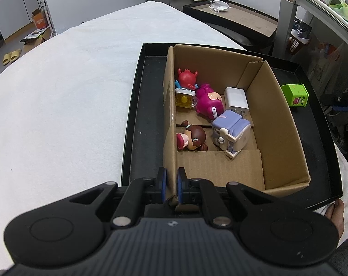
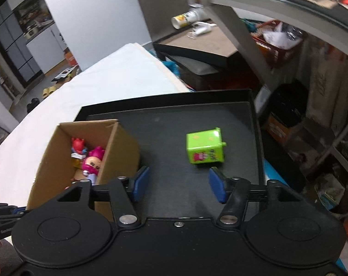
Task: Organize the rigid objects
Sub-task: 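Move the right gripper back over the green box-shaped toy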
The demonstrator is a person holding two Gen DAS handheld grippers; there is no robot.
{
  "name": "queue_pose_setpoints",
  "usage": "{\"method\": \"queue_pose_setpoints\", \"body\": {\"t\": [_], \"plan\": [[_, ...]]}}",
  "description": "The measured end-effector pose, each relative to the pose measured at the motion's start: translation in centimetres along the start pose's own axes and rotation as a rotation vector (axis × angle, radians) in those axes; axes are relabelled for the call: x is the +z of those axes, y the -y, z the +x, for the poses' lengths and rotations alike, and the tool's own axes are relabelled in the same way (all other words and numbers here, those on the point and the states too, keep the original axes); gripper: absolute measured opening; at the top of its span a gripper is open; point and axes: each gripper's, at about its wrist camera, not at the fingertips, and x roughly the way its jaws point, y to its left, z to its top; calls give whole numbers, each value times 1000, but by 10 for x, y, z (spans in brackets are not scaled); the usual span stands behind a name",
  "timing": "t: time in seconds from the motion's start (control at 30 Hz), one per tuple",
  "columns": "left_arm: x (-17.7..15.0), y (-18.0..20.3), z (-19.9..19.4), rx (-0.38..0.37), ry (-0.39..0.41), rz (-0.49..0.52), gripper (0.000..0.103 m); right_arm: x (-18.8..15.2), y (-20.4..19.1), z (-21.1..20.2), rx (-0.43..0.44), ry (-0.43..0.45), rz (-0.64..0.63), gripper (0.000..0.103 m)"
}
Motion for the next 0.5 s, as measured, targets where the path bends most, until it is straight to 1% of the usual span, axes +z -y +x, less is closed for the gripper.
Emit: {"method": "queue_pose_setpoints", "body": {"t": [0.1, 0.17, 0.2, 0.23, 0.27, 0.4, 0.5], "plan": [[0, -2, 0, -8, 2, -2, 9, 1, 13, 5, -23, -9, 43, 57], [0, -4, 0, -18, 1, -10, 9, 2, 18, 10, -38, -15, 52, 63], [0, -5, 0, -22, 0, -12, 9, 2, 19, 12, -47, -18, 50, 72], [0, -6, 0, -25, 0, -14, 9, 2, 19, 15, -57, -23, 44, 83], [0, -6, 0, -29, 0, -15, 9, 1, 18, 18, -67, -28, 32, 87], [0, -8, 0, -37, 3, -21, 9, 1, 14, 31, -97, -55, -8, 88], [0, -9, 0, -44, 5, -24, 10, 5, 12, 41, -114, -49, -17, 88]]}}
